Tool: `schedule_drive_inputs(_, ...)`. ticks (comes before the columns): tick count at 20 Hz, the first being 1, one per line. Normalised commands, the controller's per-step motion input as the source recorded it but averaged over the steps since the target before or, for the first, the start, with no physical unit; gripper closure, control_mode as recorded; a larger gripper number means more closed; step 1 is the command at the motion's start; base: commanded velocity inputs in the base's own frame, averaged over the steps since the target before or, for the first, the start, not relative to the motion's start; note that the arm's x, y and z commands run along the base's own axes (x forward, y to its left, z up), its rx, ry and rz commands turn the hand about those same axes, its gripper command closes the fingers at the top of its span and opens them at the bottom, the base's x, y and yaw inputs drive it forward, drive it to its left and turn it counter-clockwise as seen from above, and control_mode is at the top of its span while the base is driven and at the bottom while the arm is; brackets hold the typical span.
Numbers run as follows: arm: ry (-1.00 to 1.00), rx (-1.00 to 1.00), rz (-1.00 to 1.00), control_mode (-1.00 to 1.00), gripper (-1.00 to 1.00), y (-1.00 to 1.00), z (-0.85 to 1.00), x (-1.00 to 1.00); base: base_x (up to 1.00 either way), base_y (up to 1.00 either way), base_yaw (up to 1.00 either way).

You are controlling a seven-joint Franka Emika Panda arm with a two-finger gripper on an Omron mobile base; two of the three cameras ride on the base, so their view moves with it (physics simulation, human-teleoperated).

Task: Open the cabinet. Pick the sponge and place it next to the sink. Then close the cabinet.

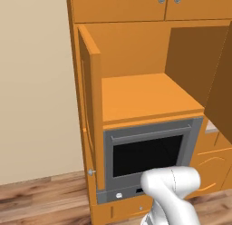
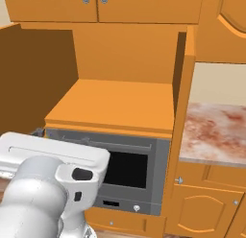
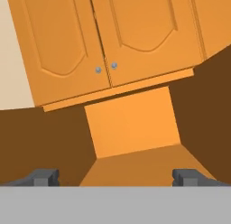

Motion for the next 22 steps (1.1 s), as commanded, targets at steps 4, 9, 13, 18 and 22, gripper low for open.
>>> schedule_drive_inputs(4, -0.01, -0.03, 0.01, -1.0, -1.0, -0.38, -0.45, 0.0, 0.0, 0.0, 0.0)
schedule_drive_inputs(9, -0.03, -0.03, 0.0, -1.0, -1.0, -0.41, -0.22, 0.0, 0.0, 0.0, 0.0)
schedule_drive_inputs(13, -0.02, -0.05, 0.0, -1.0, -1.0, -0.3, -0.14, 0.0, 0.0, 0.0, 0.0)
schedule_drive_inputs(18, -0.01, -0.06, 0.0, -1.0, -1.0, -0.23, -0.24, 0.22, 0.0, 0.0, 0.0)
schedule_drive_inputs(22, 0.0, -0.04, 0.0, -1.0, -1.0, -0.37, -0.31, 0.26, 0.0, 0.0, 0.0)
